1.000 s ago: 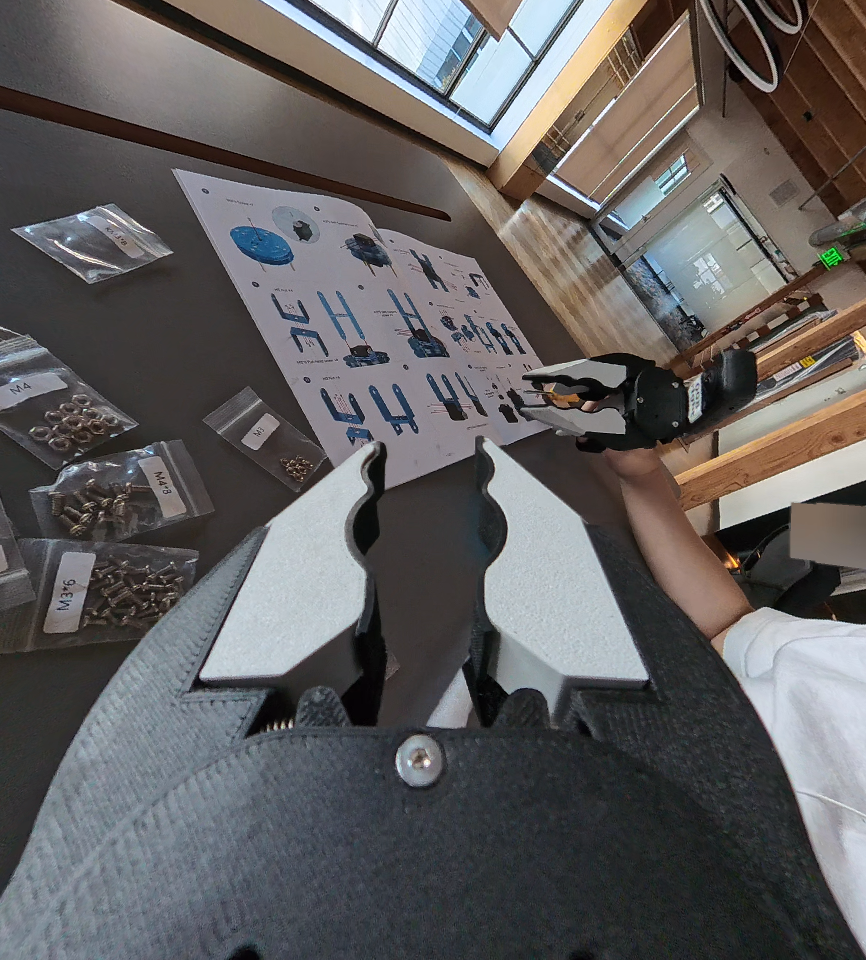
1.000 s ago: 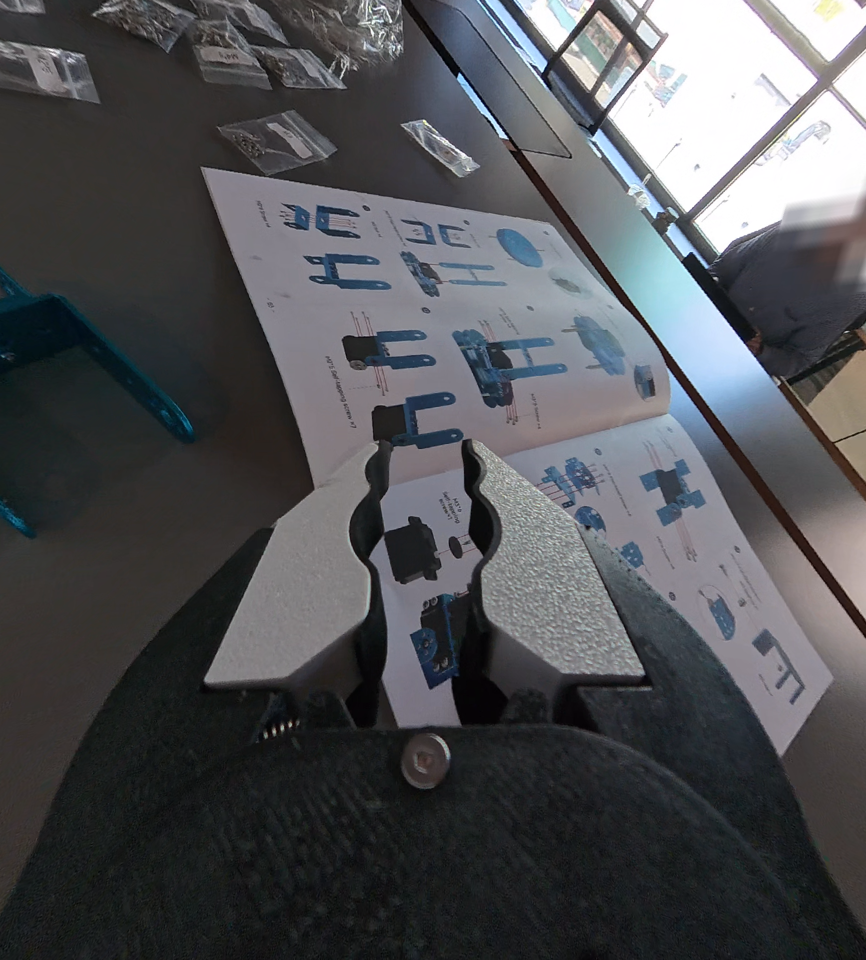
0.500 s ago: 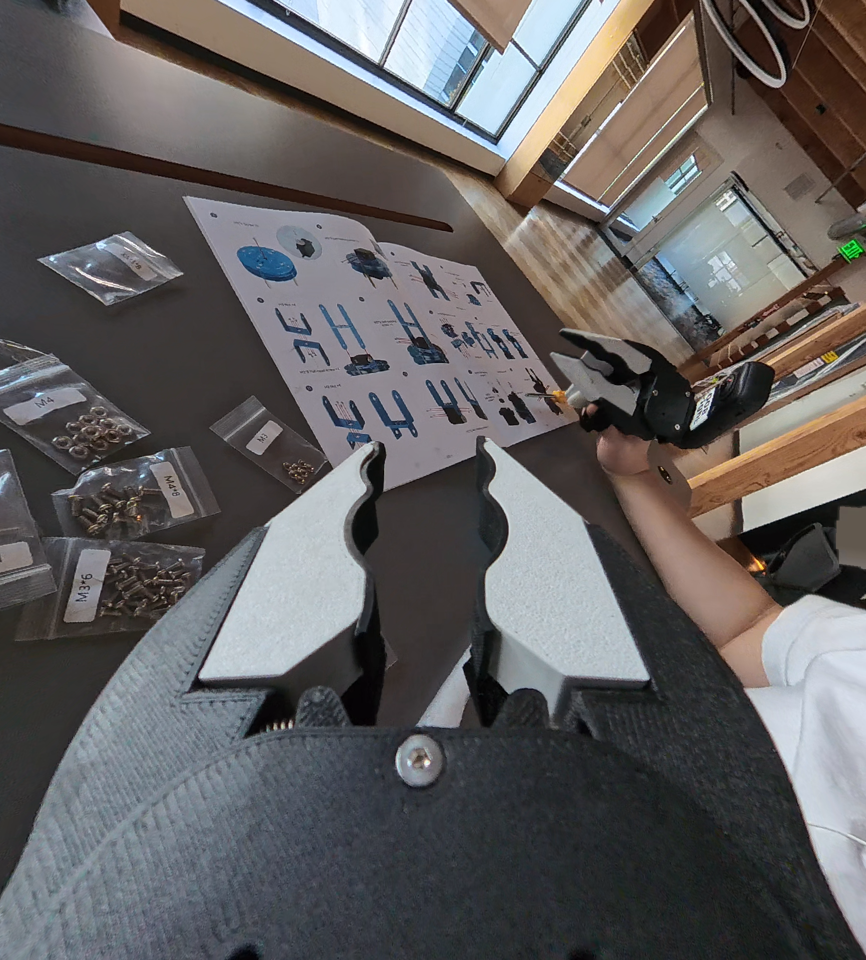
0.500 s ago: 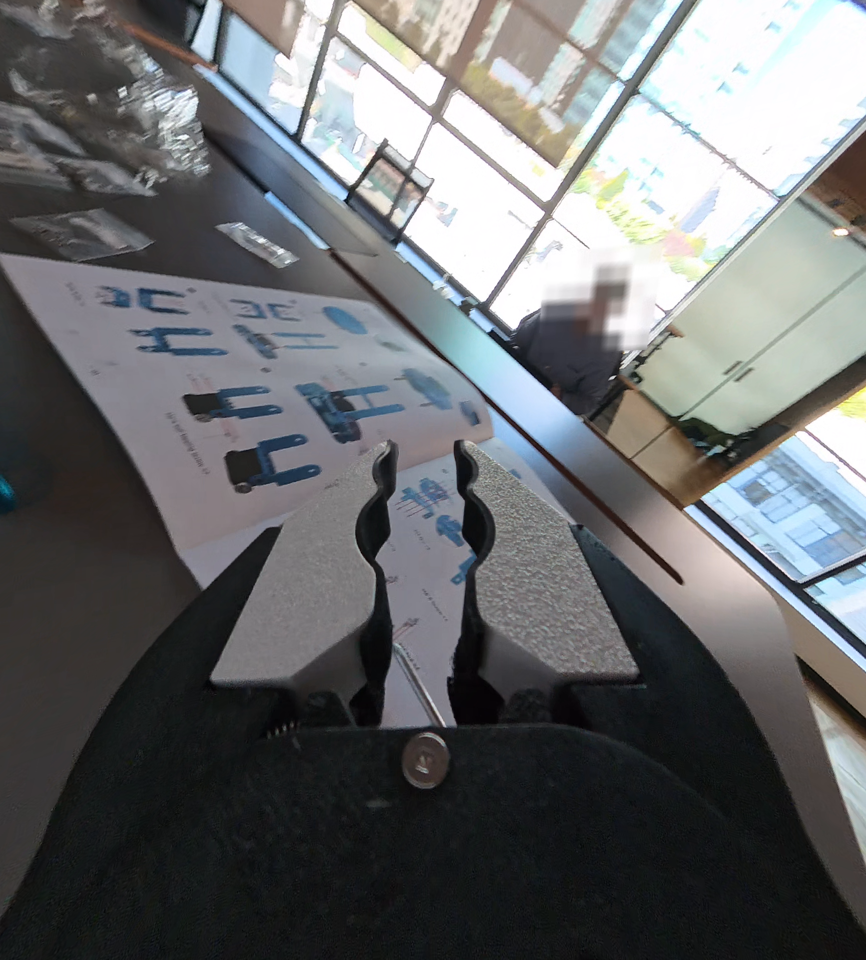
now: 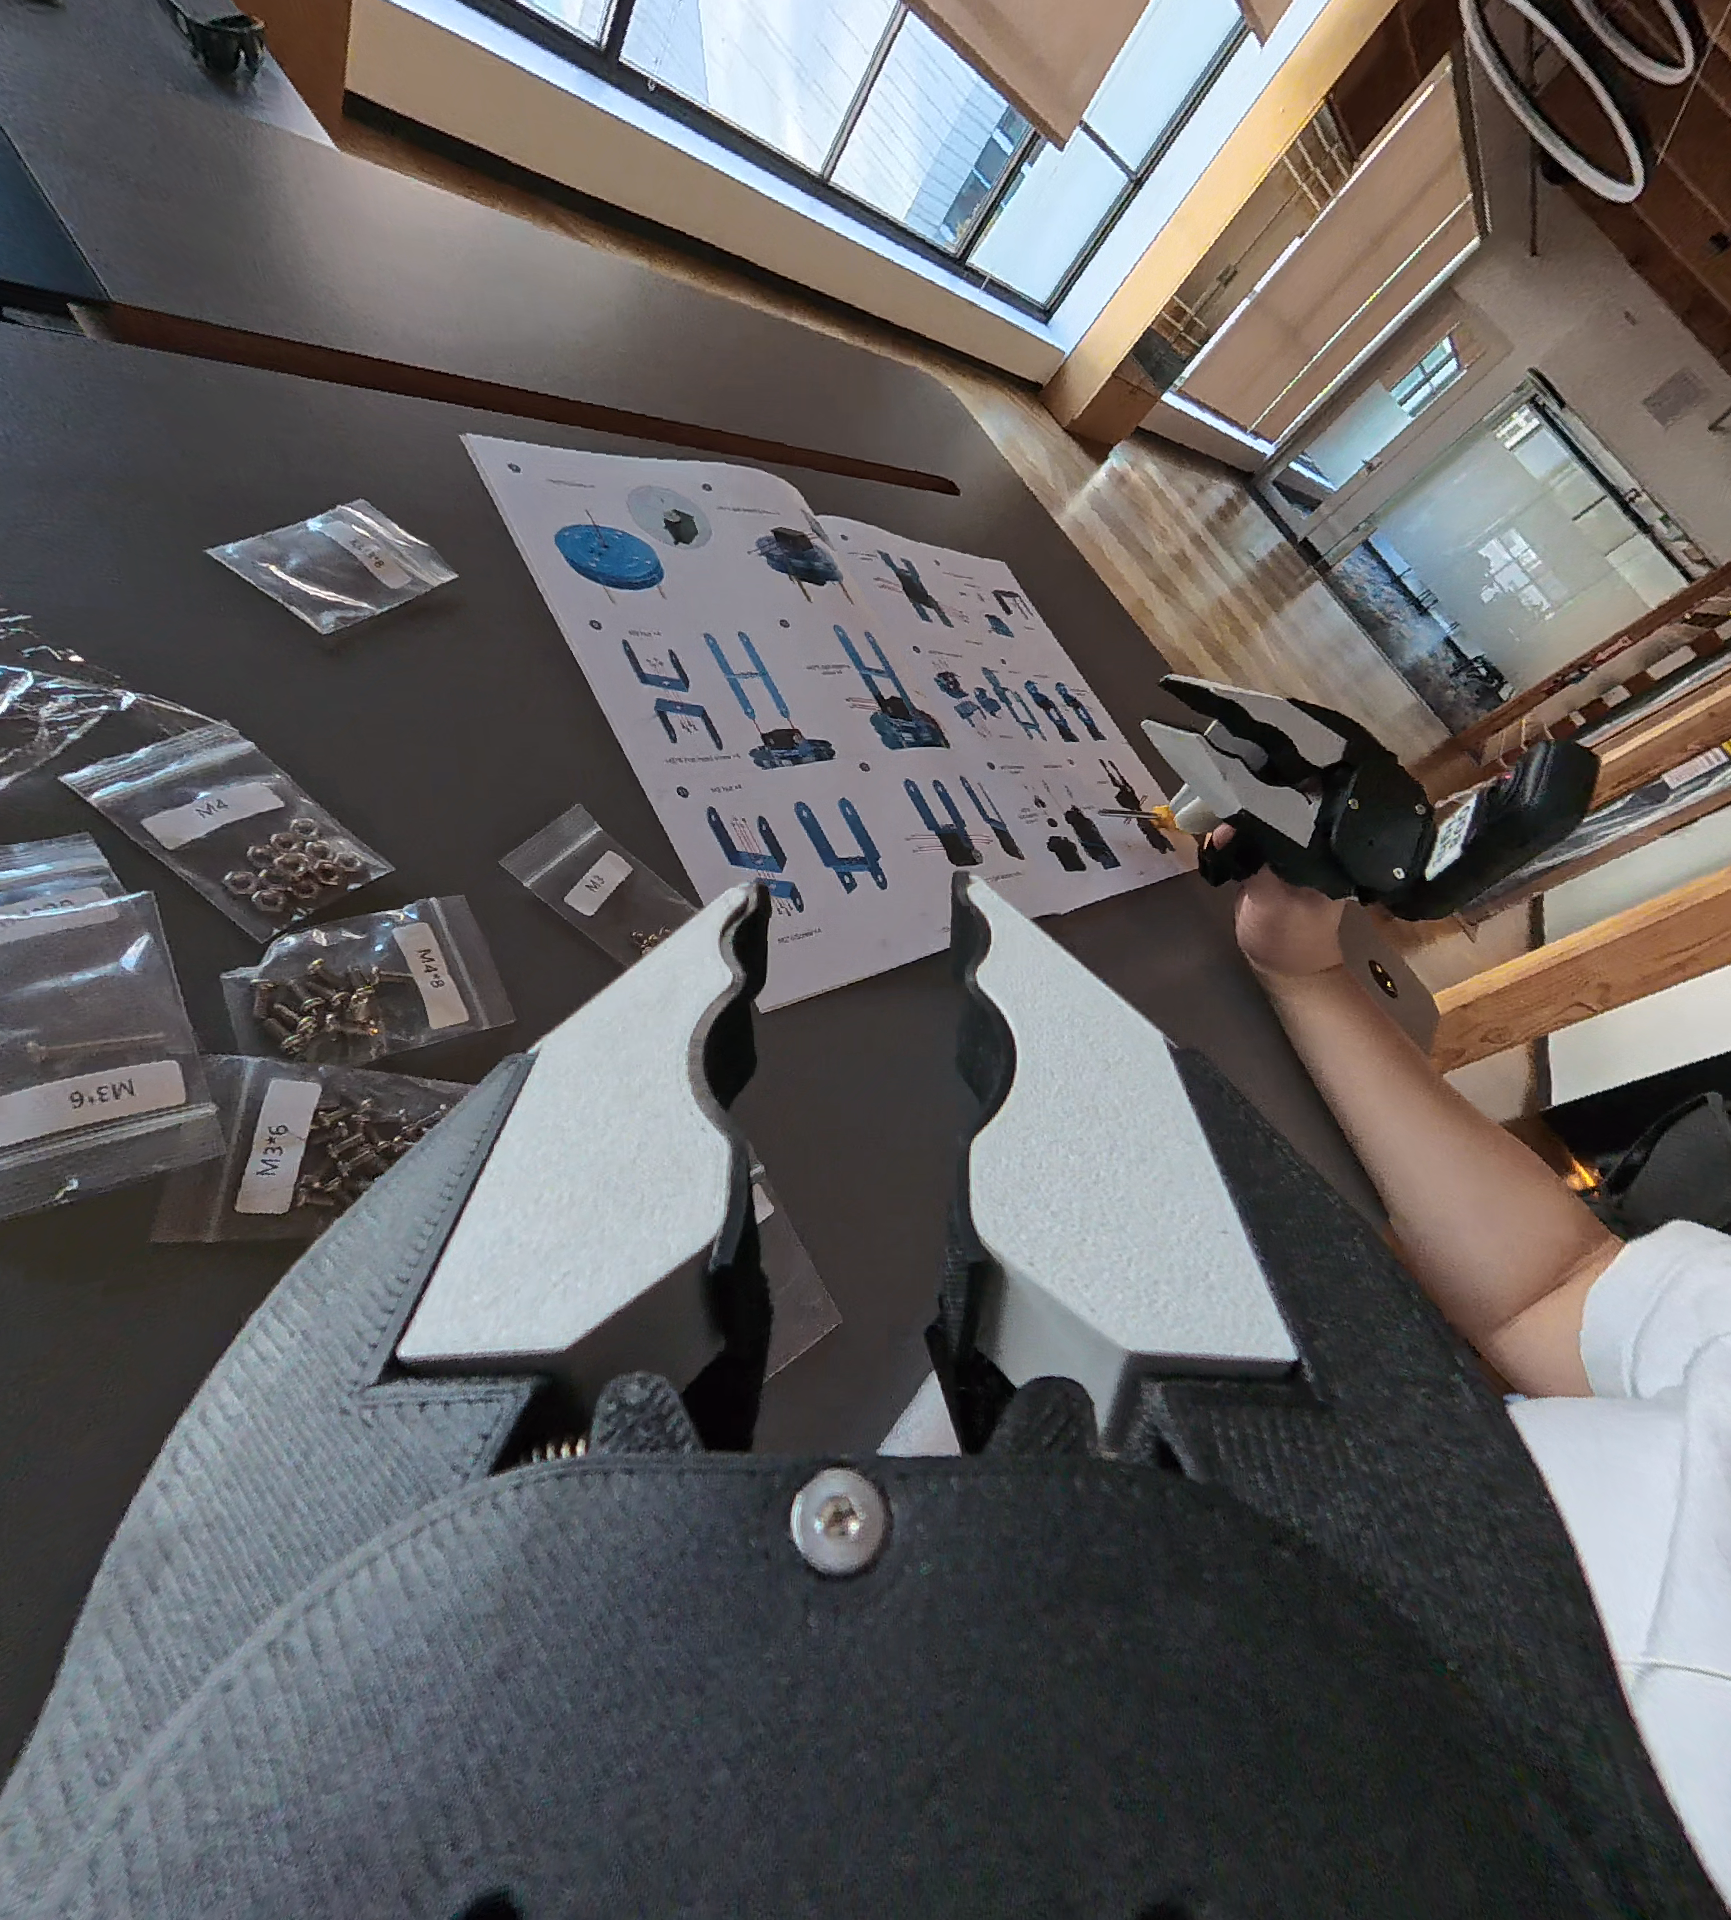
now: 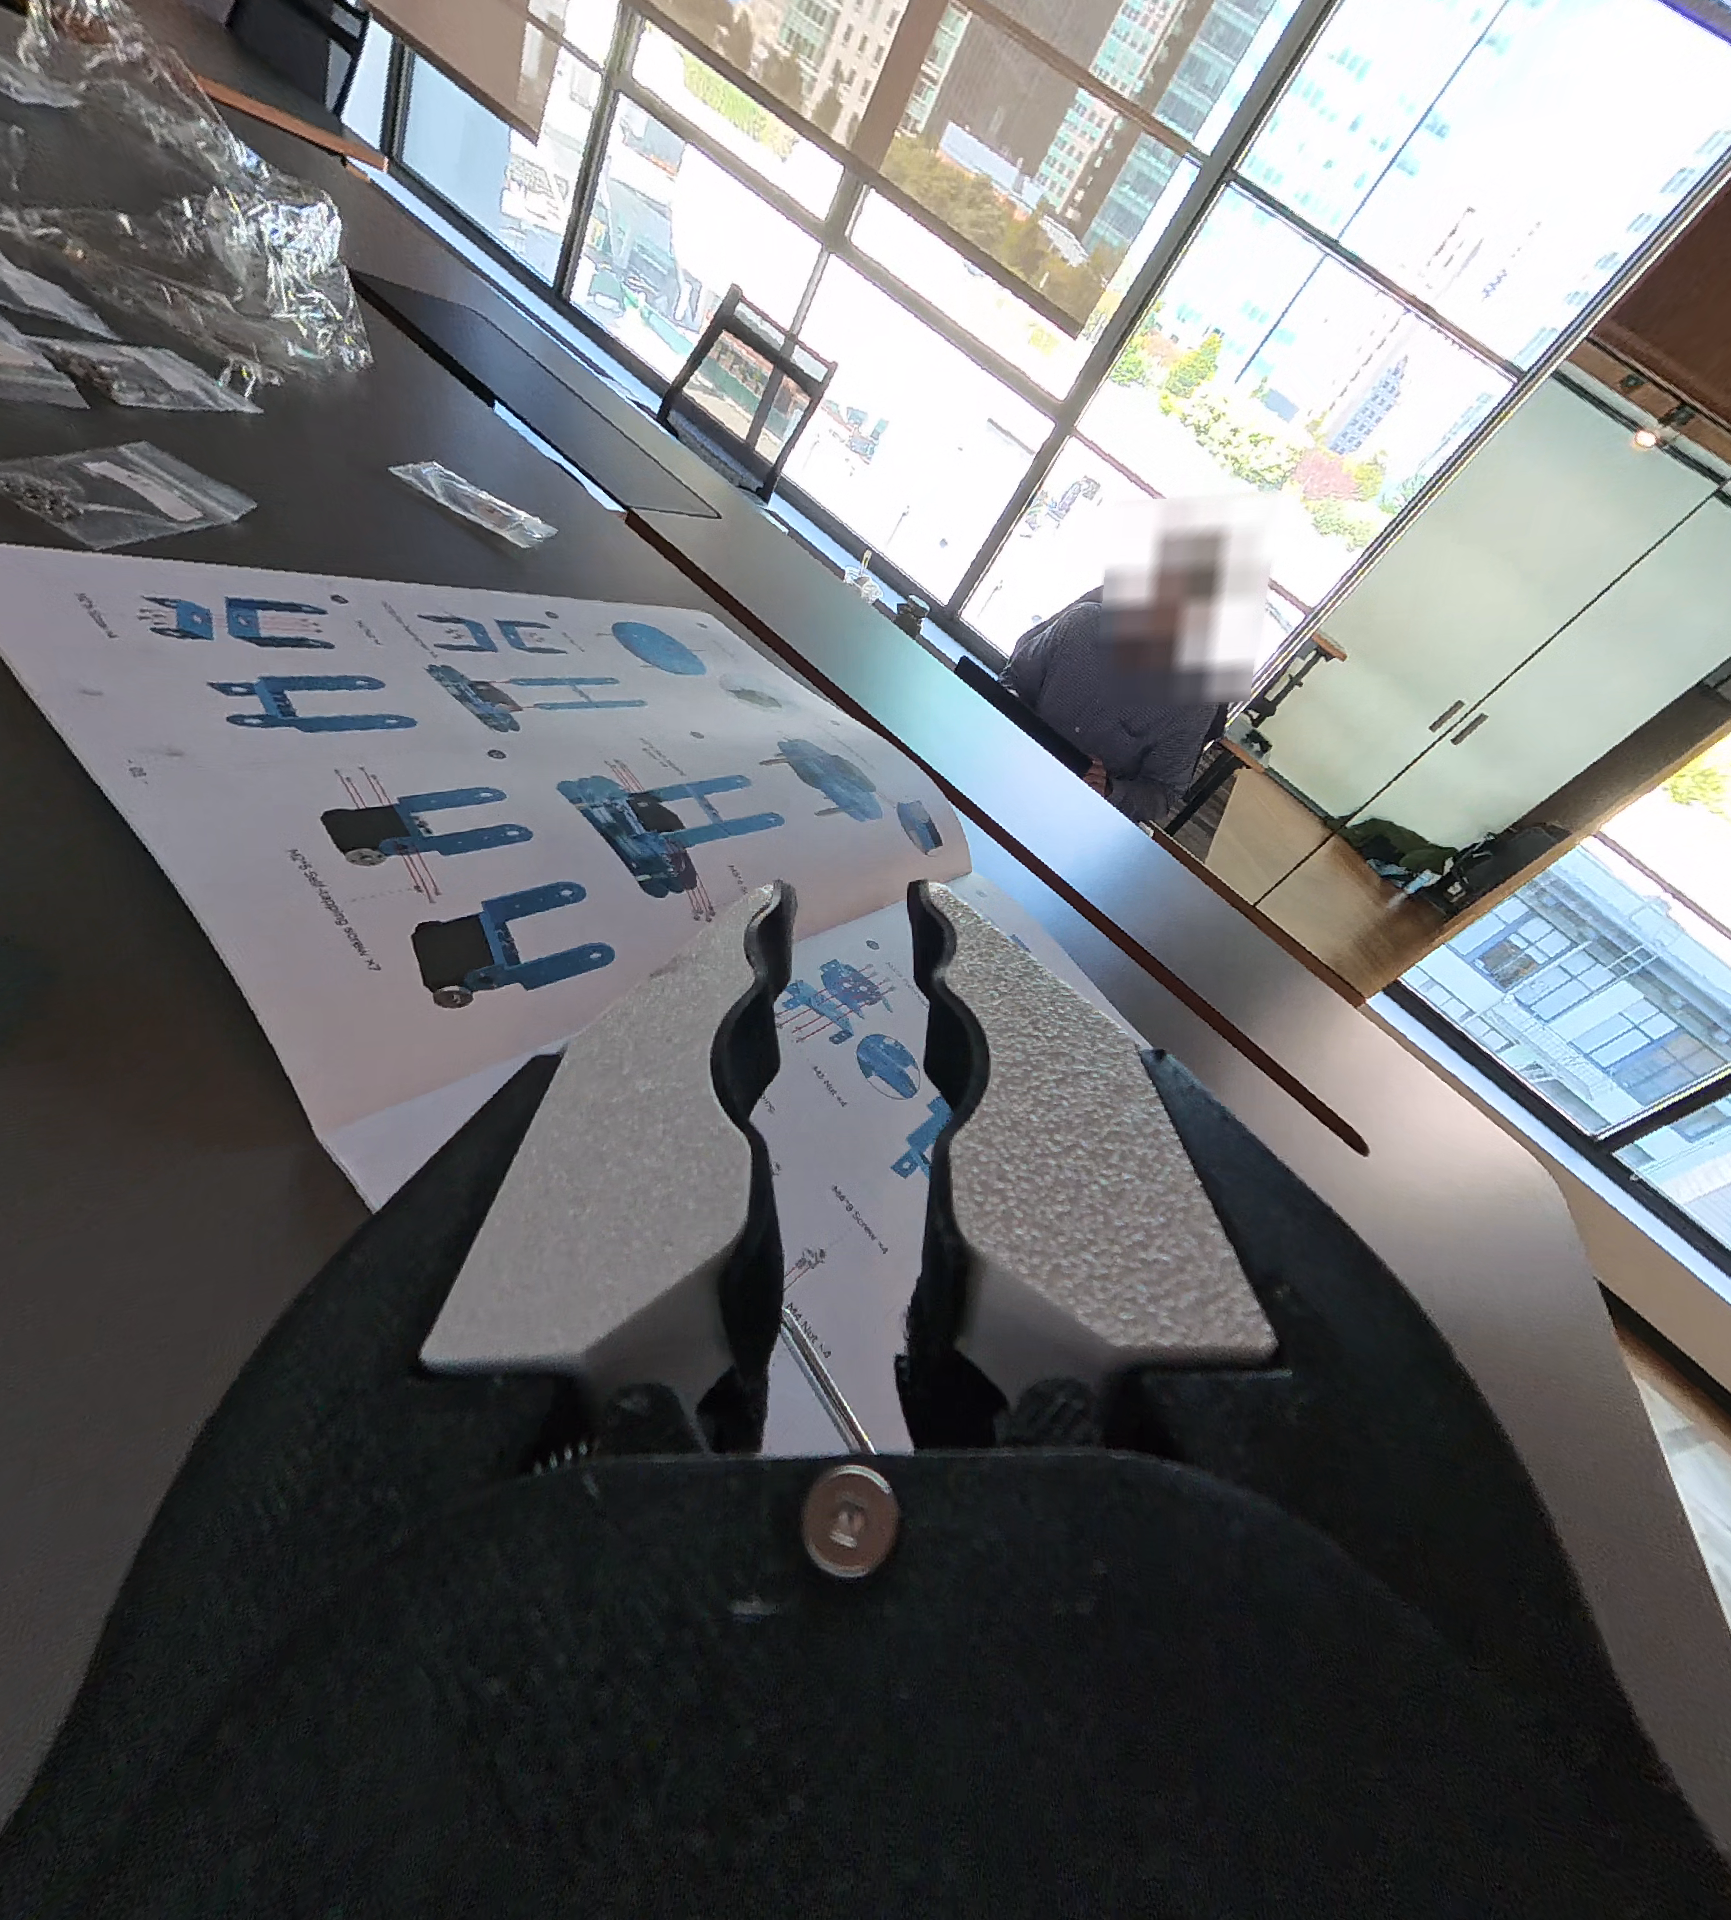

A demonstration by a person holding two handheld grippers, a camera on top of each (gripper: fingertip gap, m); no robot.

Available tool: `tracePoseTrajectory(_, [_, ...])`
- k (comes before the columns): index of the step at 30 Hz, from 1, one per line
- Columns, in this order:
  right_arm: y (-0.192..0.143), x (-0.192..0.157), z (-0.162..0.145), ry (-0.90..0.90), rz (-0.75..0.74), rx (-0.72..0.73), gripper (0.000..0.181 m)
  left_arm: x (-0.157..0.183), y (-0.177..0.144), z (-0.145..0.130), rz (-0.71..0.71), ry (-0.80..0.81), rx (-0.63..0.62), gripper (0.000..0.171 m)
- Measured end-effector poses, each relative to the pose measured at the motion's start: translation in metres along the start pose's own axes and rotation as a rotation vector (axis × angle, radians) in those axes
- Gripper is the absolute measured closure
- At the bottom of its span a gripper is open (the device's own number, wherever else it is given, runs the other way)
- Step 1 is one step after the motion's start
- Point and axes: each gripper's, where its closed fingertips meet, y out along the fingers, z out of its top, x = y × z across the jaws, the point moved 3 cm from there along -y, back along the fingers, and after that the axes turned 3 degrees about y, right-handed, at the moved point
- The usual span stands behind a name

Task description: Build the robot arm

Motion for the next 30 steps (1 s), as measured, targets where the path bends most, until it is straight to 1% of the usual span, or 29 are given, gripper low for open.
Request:
tracePoseTrajectory(6, [0.004,-0.010,-0.001,-0.022,0.069,-0.005,0.160,-0.015,0.003,-0.002,0.060,0.012,-0.011,0.137])
tracePoseTrajectory(10, [0.000,-0.004,-0.001,0.016,0.073,0.008,0.161,-0.027,0.010,-0.006,0.079,-0.007,-0.025,0.138])
tracePoseTrajectory(13, [-0.002,0.000,0.000,0.021,0.060,0.016,0.163,-0.027,0.014,-0.010,0.053,-0.037,-0.047,0.138])
tracePoseTrajectory(19, [0.003,-0.006,-0.006,0.058,0.107,-0.011,0.164,-0.029,0.013,-0.011,0.105,0.000,-0.061,0.138])
tracePoseTrajectory(23, [0.006,-0.008,-0.011,0.061,0.122,-0.035,0.163,-0.024,0.016,-0.012,0.097,0.012,-0.075,0.138])
tracePoseTrajectory(27, [0.008,-0.008,-0.013,0.094,0.133,-0.040,0.163,-0.030,0.017,-0.016,0.130,0.017,-0.104,0.138])
tracePoseTrajectory(30, [0.007,-0.008,-0.012,0.093,0.133,-0.036,0.163,-0.026,0.015,-0.013,0.106,0.010,-0.078,0.138])
